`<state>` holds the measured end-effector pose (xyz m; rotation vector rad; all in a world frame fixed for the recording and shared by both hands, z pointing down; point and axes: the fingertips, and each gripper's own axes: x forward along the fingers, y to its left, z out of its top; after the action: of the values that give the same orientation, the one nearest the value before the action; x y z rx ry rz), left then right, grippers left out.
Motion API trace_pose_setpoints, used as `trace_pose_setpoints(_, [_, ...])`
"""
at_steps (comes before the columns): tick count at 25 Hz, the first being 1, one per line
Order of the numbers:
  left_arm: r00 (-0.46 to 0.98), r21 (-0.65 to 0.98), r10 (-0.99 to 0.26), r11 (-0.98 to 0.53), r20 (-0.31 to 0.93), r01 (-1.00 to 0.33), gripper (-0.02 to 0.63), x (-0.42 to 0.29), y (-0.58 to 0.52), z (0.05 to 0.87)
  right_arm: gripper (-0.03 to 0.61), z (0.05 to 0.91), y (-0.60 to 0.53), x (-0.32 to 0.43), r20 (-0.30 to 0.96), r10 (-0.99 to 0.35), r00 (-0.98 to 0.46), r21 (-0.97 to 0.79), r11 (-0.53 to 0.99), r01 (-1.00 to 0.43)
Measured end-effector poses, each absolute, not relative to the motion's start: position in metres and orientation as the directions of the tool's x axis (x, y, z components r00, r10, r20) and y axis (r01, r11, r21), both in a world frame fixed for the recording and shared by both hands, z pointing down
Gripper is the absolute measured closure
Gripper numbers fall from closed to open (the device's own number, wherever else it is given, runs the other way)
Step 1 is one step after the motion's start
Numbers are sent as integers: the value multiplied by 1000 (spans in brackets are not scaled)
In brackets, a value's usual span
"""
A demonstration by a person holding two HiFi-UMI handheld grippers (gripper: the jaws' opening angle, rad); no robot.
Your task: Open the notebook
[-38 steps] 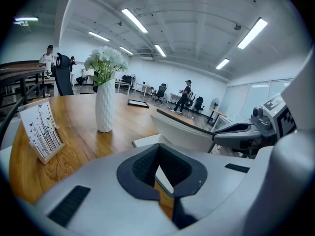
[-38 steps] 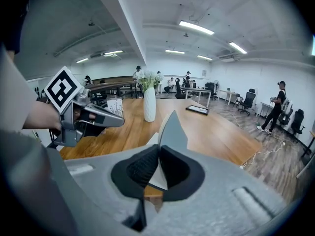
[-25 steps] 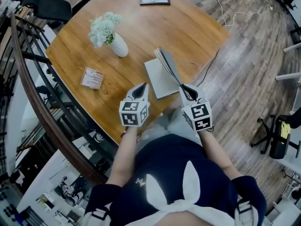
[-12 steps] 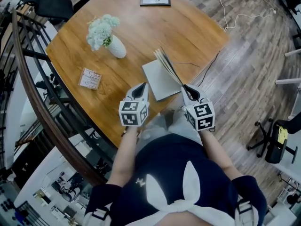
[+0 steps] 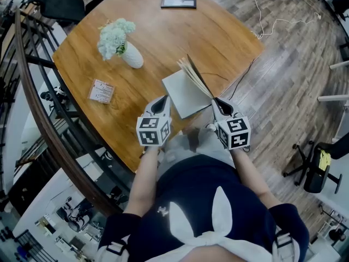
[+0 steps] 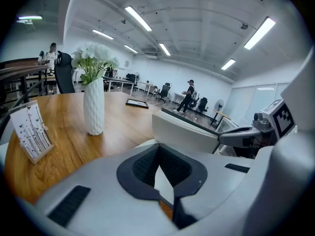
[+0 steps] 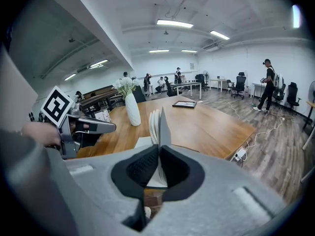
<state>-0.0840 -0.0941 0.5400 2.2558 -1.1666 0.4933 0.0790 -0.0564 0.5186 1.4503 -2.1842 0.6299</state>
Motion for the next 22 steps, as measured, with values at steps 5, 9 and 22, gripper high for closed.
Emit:
trace_pose_setpoints(5, [548, 298, -632, -465, 548, -834, 597, -79, -92, 539, 557, 522, -58, 93, 589, -730, -347, -144, 327, -934])
trace_pose_setpoints(9, [541, 294, -634, -459, 553, -839, 597, -75, -89, 540, 557, 524, -61, 104, 589, -731, -344, -151, 318, -936])
trace_pose_setpoints(22, [518, 278, -657, -441, 547, -853, 597, -60, -90, 530, 557, 524, -67, 126, 591, -725, -353, -157, 325, -932])
